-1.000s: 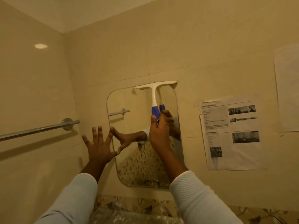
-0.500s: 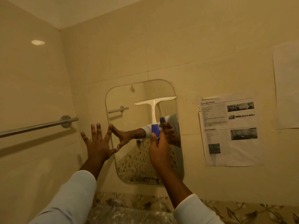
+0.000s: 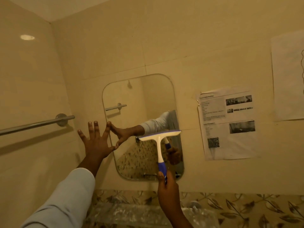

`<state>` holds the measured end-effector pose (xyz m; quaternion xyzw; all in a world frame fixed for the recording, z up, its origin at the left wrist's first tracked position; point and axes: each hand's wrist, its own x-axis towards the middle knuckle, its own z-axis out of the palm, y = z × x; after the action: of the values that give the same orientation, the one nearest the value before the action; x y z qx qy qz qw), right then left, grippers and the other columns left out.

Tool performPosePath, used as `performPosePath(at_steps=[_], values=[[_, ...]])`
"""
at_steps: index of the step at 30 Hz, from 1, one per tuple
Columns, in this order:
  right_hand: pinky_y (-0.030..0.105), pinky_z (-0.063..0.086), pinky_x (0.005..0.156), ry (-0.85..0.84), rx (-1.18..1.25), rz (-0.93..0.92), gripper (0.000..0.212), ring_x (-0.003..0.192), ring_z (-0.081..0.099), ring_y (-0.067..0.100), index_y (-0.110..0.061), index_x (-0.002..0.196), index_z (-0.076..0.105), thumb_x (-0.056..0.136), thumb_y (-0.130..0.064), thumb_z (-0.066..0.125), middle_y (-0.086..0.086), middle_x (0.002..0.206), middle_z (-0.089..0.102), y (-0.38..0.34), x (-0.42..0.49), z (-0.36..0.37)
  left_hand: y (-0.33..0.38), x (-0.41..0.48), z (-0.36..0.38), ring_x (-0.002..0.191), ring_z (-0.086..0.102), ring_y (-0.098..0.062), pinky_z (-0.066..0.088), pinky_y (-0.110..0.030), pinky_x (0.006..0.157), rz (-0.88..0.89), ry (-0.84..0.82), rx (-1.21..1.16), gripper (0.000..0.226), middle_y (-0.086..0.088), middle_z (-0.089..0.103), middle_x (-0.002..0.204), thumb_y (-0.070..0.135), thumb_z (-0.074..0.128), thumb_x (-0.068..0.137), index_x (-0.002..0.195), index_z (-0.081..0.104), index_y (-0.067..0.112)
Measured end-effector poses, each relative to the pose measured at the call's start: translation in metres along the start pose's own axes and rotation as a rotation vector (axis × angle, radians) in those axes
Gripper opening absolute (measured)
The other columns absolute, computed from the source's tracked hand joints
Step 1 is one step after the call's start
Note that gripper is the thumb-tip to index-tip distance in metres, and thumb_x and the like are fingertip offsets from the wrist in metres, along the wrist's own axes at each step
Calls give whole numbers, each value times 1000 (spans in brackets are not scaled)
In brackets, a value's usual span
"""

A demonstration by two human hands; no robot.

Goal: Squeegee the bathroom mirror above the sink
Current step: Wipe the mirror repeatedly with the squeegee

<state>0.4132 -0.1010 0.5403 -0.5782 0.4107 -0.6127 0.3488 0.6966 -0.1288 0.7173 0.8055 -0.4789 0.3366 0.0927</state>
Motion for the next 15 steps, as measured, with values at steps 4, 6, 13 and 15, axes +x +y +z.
performPosePath(at_steps=[4,6,13,15], values=[[18,42,55,4,-44,94,27,60,57,8,-22,126,62,106,-38,55,-6,67,57,38,-22,-6,0,-1,-1,151,-32,-44,-13,-78,112,5,-2,5,125,-19,-25,168,99,38,70,154,-31,38],[15,44,60,0,-57,119,27,66,58,9,-18,125,64,106,-36,56,-6,72,58,47,-31,-9,-1,-1,-1,151,-32,-44,-12,-78,112,9,-4,5,124,-19,-25,168,99,37,70,154,-31,37],[17,45,68,11,-98,196,29,78,63,11,-19,128,64,106,-37,57,-4,85,66,63,-47,-16,0,-2,-2,151,-32,-44,-12,-79,113,13,-10,5,125,-19,-25,168,98,38,71,154,-31,37],[18,47,69,16,-95,229,30,80,64,10,-21,129,65,105,-38,58,-6,88,67,68,-52,-16,0,-2,-3,151,-31,-44,-11,-79,113,15,-10,0,125,-20,-24,168,98,39,70,155,-30,37]])
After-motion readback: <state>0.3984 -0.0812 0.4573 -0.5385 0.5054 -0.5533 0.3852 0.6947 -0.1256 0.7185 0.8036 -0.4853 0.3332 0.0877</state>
